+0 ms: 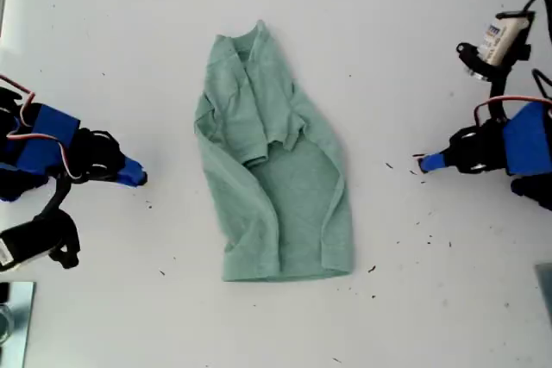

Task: Fold t shirt

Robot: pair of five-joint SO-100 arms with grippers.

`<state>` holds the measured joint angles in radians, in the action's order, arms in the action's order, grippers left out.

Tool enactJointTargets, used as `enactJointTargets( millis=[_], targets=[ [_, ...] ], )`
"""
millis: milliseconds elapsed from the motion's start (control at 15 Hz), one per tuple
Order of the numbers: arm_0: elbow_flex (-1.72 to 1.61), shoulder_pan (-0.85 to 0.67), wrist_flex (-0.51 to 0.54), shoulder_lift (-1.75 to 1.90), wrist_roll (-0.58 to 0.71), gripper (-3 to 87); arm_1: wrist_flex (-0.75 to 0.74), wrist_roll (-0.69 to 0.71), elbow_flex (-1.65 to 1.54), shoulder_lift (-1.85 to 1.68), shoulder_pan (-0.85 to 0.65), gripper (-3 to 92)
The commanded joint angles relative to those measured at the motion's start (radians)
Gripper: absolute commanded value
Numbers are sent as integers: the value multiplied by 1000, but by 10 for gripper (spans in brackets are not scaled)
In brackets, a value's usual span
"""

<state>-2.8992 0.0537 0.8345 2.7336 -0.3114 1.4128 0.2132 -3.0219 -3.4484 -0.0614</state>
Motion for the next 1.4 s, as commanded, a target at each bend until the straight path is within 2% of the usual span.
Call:
enactJointTargets(
  millis=[0,67,133,267,400,533,733,1067,1333],
  targets=[
    [399,86,69,-264,8,-3,-49,-28,322,261,51,26],
    [627,124,133,-442,8,167,-41,-38,574,540,89,72],
    [874,152,216,-637,34,225,-11,-41,831,798,135,200],
    [1333,193,345,-983,107,256,97,-41,1267,1198,198,252],
    [1686,209,440,-1290,164,267,155,-46,1531,1463,239,276],
    [1815,213,456,-1437,176,275,156,-61,1637,1606,267,283],
    [1815,207,456,-1505,178,280,132,-84,1680,1721,290,289],
    [1825,221,443,-1640,166,272,-41,-107,1635,1930,324,285],
    [1848,210,376,-1755,186,150,-242,-187,1566,2129,410,181]
  ],
)
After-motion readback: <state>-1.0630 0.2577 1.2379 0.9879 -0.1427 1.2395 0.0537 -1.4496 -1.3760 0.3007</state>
